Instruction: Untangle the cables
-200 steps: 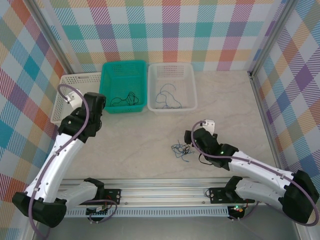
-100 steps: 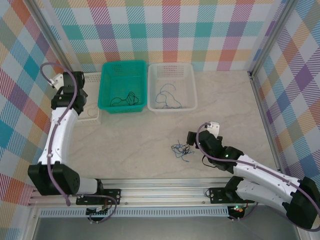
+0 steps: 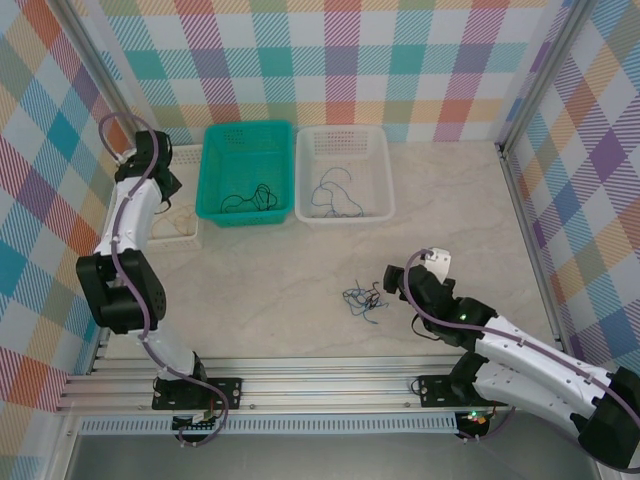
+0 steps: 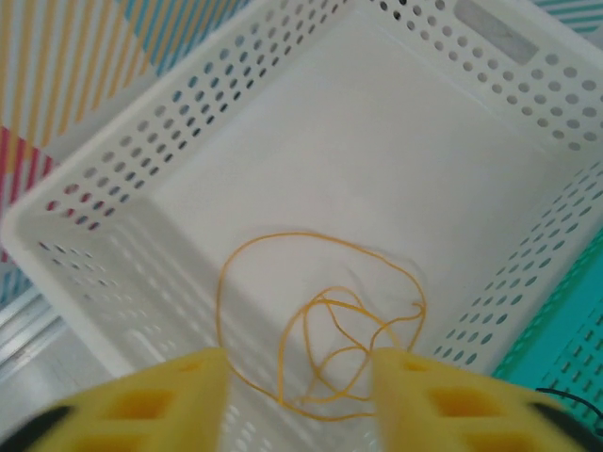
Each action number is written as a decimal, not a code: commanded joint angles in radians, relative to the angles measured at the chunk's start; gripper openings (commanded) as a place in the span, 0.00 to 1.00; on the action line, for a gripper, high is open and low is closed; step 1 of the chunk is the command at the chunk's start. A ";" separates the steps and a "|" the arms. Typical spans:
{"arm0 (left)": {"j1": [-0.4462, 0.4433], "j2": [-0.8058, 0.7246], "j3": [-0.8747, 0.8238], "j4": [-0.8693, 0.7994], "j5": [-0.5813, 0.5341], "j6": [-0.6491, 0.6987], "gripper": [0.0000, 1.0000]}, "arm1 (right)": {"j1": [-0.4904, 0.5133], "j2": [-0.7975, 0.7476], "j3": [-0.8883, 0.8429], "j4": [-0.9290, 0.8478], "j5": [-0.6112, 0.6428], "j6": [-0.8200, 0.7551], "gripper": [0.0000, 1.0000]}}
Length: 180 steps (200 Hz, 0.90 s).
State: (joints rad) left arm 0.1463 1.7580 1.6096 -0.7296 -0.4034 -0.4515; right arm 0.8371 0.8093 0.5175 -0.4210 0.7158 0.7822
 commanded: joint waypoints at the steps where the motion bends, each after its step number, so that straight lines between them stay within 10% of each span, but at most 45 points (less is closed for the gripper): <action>1: 0.015 0.025 0.067 -0.052 0.072 0.016 0.91 | -0.003 -0.007 -0.014 -0.047 0.032 0.010 1.00; 56: 0.013 0.027 0.086 -0.101 0.134 -0.004 1.00 | -0.003 0.015 -0.008 -0.041 0.031 0.002 1.00; 180: 0.016 -0.358 -0.390 0.399 0.780 -0.143 1.00 | -0.004 0.129 0.024 0.056 -0.098 -0.009 1.00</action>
State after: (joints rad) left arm 0.1471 1.4860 1.3190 -0.4873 0.2501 -0.5388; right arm 0.8368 0.9287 0.5171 -0.4023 0.6636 0.7742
